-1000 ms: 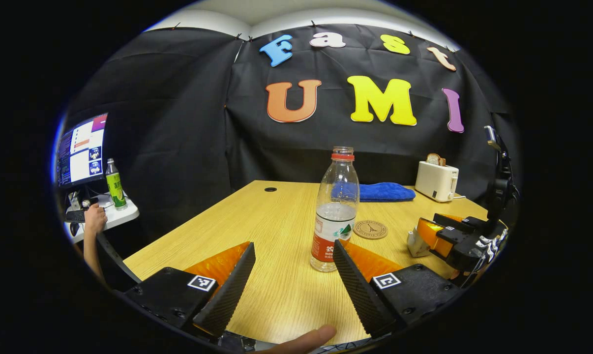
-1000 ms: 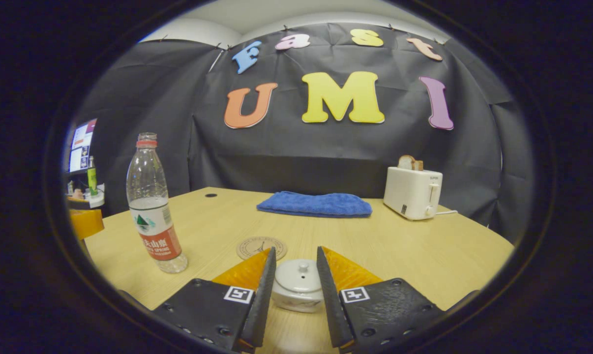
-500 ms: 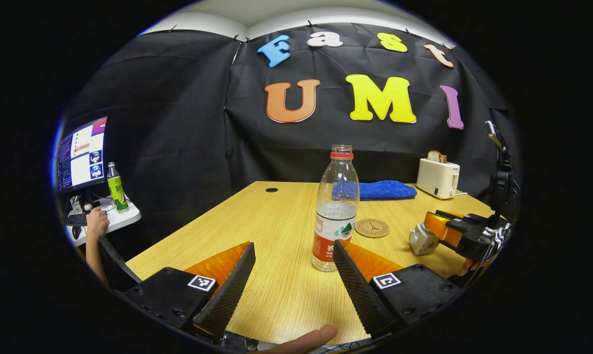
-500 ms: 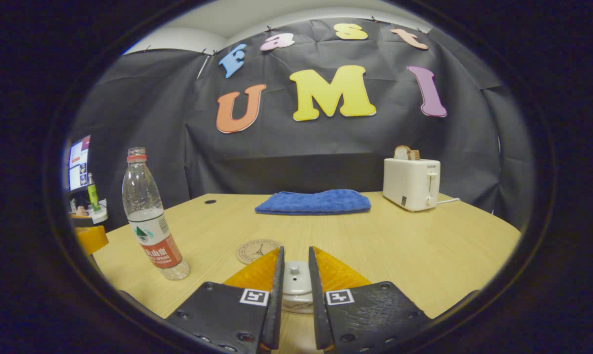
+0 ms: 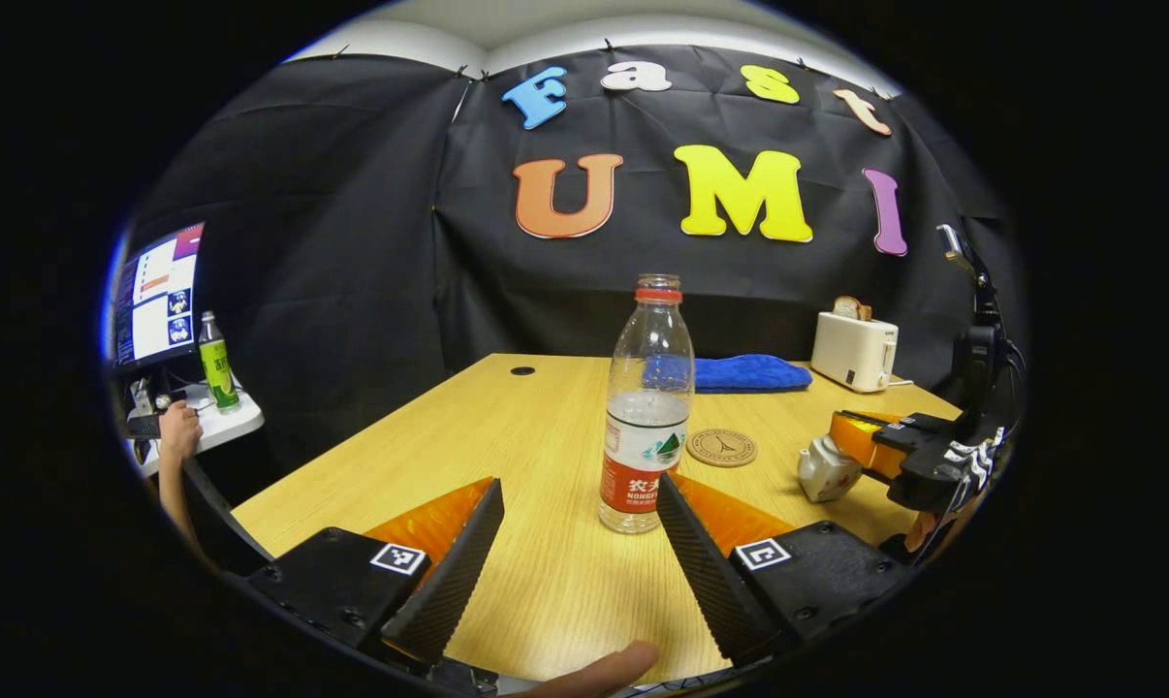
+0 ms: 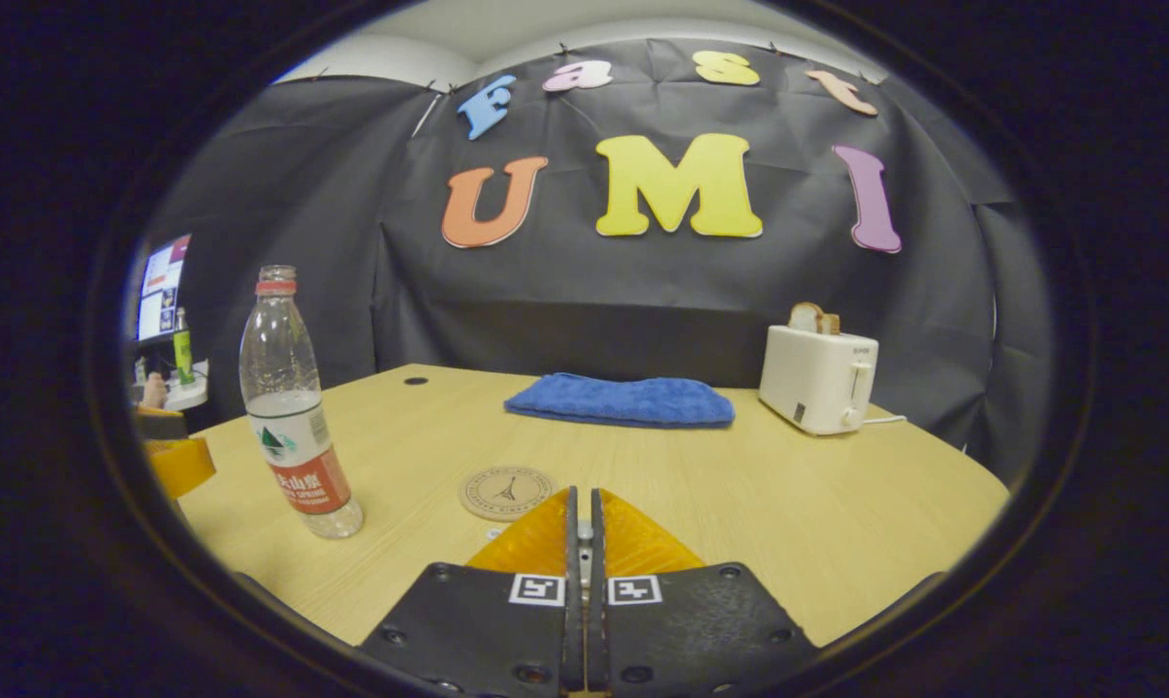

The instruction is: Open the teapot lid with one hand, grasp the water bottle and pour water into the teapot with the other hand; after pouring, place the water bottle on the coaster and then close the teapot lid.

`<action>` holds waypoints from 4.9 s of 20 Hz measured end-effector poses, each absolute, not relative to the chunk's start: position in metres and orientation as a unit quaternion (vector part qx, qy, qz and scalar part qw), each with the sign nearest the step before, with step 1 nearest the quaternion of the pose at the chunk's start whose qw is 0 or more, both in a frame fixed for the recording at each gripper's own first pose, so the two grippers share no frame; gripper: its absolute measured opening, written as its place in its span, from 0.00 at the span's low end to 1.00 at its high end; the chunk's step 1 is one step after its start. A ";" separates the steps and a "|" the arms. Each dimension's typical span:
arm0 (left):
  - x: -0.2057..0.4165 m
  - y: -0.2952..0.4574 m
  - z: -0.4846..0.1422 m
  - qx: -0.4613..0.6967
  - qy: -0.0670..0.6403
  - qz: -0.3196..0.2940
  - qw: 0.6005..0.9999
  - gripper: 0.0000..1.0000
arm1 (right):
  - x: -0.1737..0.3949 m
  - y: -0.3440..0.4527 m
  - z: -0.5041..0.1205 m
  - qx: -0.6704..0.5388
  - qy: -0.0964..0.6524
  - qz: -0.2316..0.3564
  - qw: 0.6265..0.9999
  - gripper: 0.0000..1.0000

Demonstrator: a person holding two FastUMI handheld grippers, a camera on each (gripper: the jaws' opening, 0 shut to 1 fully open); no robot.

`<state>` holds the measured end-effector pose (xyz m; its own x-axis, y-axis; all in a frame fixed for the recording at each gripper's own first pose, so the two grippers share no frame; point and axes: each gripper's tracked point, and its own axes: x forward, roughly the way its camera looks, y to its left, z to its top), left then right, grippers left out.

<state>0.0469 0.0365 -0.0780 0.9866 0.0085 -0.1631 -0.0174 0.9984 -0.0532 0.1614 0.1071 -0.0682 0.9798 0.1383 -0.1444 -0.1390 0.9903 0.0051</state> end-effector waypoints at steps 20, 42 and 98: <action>0.117 -0.008 -0.074 -0.025 0.033 -0.069 0.997 1.00 | 0.110 0.055 -0.035 0.012 0.017 0.102 0.995 0.00; 0.131 -0.010 -0.060 0.032 0.046 -0.060 0.997 0.77 | 0.094 0.029 -0.042 -0.008 0.009 0.089 0.996 0.00; 0.137 -0.078 -0.038 0.840 0.084 -0.039 0.534 0.75 | 0.071 -0.044 -0.064 0.030 0.027 0.058 0.998 0.00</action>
<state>0.1366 -0.0783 -0.0382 0.9828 0.1003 -0.1553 0.1832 -0.4156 0.8909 0.0713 -0.0441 -0.0644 0.9918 0.1174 -0.0501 -0.1142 0.9915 0.0624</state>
